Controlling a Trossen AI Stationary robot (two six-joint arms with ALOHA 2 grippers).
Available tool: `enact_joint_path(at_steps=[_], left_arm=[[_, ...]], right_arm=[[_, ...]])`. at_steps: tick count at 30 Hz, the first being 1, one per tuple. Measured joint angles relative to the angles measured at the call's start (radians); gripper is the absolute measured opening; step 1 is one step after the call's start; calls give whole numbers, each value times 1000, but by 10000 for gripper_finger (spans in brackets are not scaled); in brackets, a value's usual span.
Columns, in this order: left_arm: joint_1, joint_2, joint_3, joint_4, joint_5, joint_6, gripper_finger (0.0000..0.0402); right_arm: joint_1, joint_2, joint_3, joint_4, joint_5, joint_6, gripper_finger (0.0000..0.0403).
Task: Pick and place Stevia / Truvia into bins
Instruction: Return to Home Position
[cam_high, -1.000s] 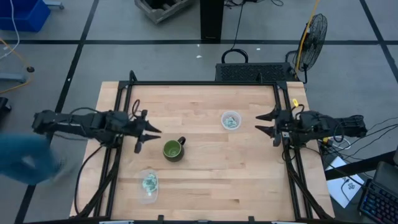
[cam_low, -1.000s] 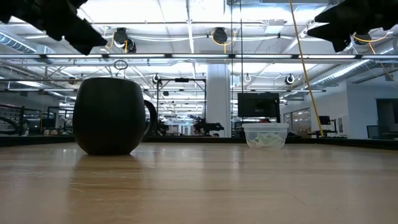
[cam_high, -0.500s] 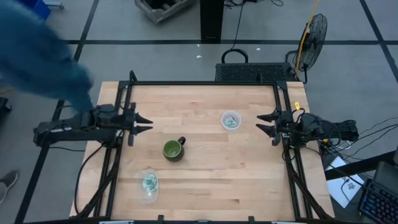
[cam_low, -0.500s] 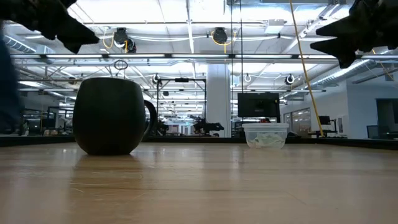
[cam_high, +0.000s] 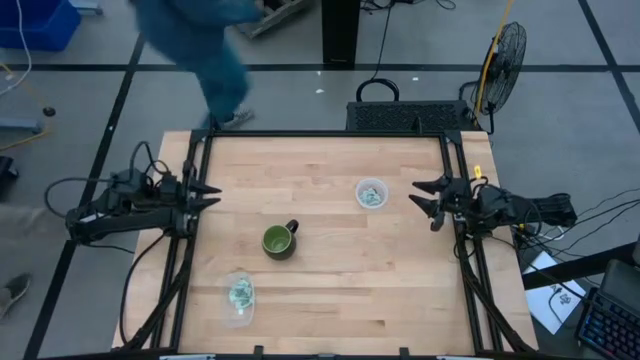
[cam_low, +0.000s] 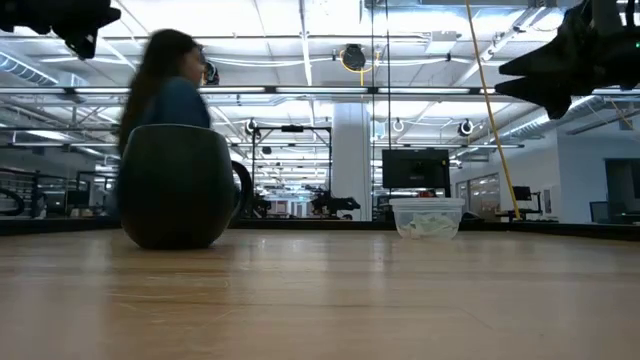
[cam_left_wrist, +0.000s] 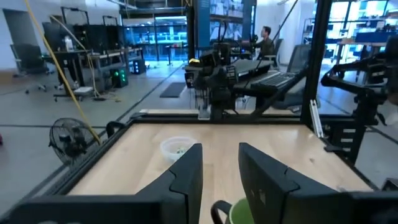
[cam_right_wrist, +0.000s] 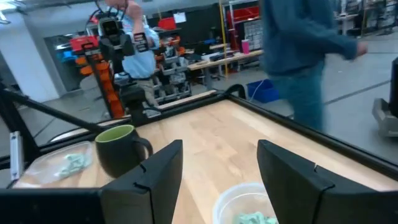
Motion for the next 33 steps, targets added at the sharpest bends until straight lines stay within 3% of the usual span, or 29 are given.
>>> enact_joint_path(at_steps=[5,13,18,27,33], left_arm=[[0,-9,-26,34,0,-19,108],[0,-8,-301,454,91,24,108],[0,-8,-423,632,103,-8,108],[0,-7,-468,679,80,-61,108],[0,-7,-468,536,78,-36,108]], right_arm=[[0,0,-54,96,24,0,199],[0,1,-208,408,6,-31,199],[0,7,-211,424,-42,-33,199],[2,6,-213,405,-56,-71,199],[2,7,-214,324,-56,-107,199]])
